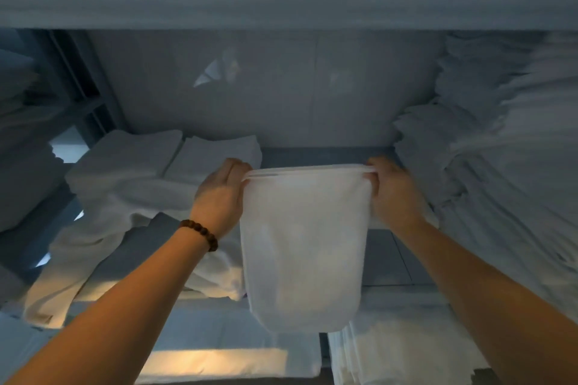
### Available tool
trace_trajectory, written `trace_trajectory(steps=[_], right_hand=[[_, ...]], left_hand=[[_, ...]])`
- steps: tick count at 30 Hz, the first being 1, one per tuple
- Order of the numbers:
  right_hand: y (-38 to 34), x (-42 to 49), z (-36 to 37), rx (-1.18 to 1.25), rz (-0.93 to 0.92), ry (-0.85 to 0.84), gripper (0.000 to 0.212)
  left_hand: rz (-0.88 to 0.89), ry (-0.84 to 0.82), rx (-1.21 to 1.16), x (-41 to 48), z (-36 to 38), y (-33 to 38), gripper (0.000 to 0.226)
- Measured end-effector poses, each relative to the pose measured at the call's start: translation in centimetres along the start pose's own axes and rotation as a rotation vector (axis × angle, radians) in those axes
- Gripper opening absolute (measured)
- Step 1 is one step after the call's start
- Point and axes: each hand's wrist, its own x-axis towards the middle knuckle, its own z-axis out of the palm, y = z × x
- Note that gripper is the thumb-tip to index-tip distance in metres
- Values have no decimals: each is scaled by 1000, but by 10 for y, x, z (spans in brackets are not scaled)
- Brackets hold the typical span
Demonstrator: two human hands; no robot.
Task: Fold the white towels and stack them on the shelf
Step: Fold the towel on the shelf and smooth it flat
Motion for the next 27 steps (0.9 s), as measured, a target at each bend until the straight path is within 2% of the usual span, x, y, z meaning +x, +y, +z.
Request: trace_trajectory(steps=[3,8,20,23,27], right_hand=[[1,27,24,-91,38,-34,24],[14,58,63,-187,6,39,16],[104,120,212,-409,-69,-196,21],[123,129,252,-417,-21,-232,19],[140,131,296,-398,72,-292,18]], left_hand=[[21,26,40,27,15,-23,25],[91,37,120,67,52,-51,26],[64,-143,333,133,209,-130,25],[23,-262,457,151,248,-143,27],[-64,-348,456,164,289,-151,29]])
